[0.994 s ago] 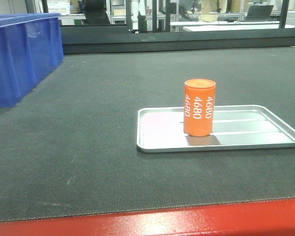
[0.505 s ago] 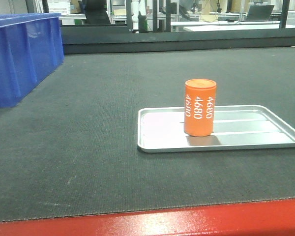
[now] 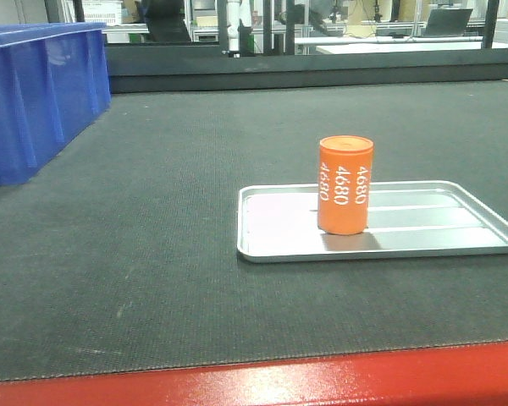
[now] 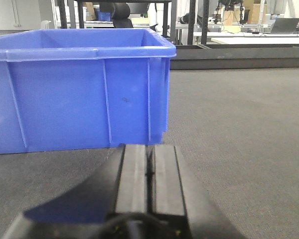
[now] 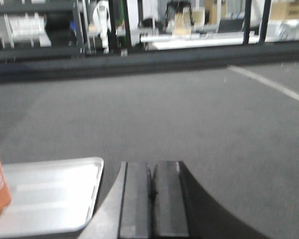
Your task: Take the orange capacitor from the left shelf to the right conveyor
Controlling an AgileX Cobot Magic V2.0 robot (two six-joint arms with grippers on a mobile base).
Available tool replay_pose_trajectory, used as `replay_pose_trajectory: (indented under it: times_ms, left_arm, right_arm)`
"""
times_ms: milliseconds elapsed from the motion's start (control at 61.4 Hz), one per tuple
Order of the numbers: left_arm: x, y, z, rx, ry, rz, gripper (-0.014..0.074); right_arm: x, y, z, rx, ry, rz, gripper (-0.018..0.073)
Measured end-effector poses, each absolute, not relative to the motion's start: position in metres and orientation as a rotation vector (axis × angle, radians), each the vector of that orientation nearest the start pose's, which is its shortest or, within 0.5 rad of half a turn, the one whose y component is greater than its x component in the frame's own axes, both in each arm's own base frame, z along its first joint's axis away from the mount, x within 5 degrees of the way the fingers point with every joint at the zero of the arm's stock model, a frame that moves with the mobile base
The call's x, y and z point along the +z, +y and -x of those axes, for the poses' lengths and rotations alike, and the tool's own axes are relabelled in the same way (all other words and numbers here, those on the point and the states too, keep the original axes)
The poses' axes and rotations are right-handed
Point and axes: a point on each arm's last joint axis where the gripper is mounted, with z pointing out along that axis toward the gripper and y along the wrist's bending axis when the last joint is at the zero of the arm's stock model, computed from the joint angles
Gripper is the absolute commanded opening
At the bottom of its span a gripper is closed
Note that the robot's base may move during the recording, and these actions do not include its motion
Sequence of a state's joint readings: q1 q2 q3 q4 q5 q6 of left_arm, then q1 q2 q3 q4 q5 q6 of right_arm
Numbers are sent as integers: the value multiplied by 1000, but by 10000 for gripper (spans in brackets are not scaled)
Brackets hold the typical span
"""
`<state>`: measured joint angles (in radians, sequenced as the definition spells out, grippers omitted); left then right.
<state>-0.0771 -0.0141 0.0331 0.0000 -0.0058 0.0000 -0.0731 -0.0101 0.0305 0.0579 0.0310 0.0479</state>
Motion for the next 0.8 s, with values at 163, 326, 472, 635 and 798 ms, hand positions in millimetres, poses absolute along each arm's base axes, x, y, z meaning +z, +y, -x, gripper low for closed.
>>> replay_pose_trajectory:
  times_ms: [163, 326, 472, 635, 798]
  left_arm:
    - [203, -4, -56, -62, 1496, -58, -105]
    - [203, -4, -56, -62, 1496, -58, -105]
    - [203, -4, -56, -62, 1496, -58, -105]
    - [203, -4, -56, -62, 1496, -58, -105]
    - [203, -4, -56, -62, 1496, -58, -105]
  right_arm:
    - [197, -2, -57, 50, 1574, -113, 46]
    - [197, -1, -57, 61, 1577, -102, 46]
    - [197, 0, -57, 75, 1572, -88, 46]
    - [200, 1, -57, 92, 1540, -68, 46]
    - [203, 1, -57, 93, 1503, -66, 46]
